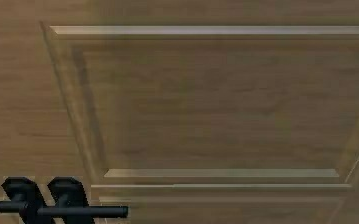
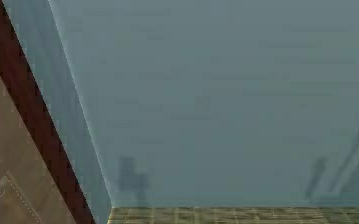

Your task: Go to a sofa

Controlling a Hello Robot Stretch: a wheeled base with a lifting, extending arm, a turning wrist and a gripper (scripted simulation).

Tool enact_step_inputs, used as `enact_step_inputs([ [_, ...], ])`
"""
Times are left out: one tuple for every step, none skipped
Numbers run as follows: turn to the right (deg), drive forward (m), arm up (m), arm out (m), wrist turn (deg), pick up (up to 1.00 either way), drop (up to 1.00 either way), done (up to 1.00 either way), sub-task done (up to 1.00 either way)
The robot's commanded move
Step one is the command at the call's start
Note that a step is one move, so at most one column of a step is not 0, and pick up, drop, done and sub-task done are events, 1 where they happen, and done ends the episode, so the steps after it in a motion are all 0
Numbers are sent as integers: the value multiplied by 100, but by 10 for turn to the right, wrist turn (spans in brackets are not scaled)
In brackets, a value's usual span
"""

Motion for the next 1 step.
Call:
enact_step_inputs([
  [-450,0,0,0,0,0,0,0,0],
])
